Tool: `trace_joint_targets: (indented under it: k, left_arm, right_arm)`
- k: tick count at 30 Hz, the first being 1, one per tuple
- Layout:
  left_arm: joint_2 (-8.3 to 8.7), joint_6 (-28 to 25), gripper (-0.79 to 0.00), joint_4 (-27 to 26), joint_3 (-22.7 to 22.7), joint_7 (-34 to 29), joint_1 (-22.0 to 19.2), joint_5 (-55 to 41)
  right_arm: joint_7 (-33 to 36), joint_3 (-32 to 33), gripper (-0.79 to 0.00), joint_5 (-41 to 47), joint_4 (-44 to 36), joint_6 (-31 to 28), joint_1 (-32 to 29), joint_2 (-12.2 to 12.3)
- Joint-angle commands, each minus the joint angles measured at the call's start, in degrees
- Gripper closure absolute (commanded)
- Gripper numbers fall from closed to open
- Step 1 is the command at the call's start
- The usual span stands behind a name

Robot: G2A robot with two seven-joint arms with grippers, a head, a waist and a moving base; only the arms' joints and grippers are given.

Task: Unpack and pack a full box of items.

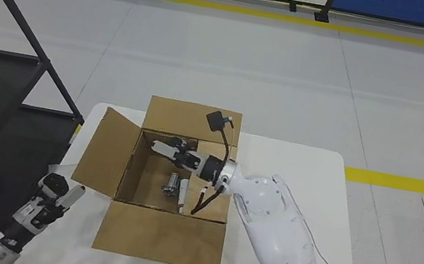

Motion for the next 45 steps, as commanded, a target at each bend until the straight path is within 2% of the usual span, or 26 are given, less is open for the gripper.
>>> trace_joint_targets:
  k: [1, 4, 7, 14, 18, 19, 30, 36, 39, 45]
  left_arm:
    - [0.07, -1.7, -0.785, -2.1, 0.2, -2.9, 0.1, -3.8]
    - [0.34, -1.1, -0.785, -3.7, 1.1, -7.4, -2.2, -5.9]
    - [0.45, 1.4, -0.785, -3.4, 4.8, -9.6, -6.6, -4.8]
    - [0.16, 7.4, -0.785, 2.6, 16.6, -14.7, -18.8, -4.2]
    - [-0.06, 10.8, -0.785, 6.7, 20.8, -18.9, -25.8, -6.6]
    - [-0.06, 10.8, -0.785, 6.7, 20.8, -18.9, -25.8, -6.6]
    - [-0.21, 11.8, -0.785, 7.2, 21.5, -18.1, -26.1, -7.6]
    - [-1.10, 16.7, -0.785, 11.7, 29.4, -20.7, -34.9, -6.5]
    - [-1.68, 18.5, -0.785, 15.9, 33.5, -24.6, -40.8, -7.8]
    - [-3.27, 18.6, -0.785, 26.2, 42.1, -30.6, -52.1, -7.3]
  right_arm:
    - [0.1, 1.3, -0.785, -1.8, -3.4, 0.0, -2.1, 0.7]
    - [0.8, 4.0, -0.785, -4.0, -10.2, 0.2, -6.8, 2.0]
    - [0.9, 7.9, -0.785, -6.3, -18.3, 1.0, -12.9, 3.4]
    - [0.7, 15.8, -0.785, -8.7, -33.0, 2.8, -27.0, 5.9]
    - [-0.9, 18.6, -0.785, -8.6, -37.3, 2.4, -32.7, 6.7]
    - [-1.7, 19.1, -0.785, -8.7, -38.0, 3.0, -33.8, 6.8]
    - [-1.7, 19.1, -0.785, -8.7, -38.0, 3.0, -33.8, 6.8]
    - [-1.7, 18.5, -0.785, -11.2, -39.4, 1.5, -35.0, 7.3]
    - [-2.1, 19.8, -0.785, -11.1, -40.2, 0.2, -37.0, 7.8]
    - [-3.8, 23.2, -0.785, -11.0, -42.6, -3.5, -42.8, 8.9]
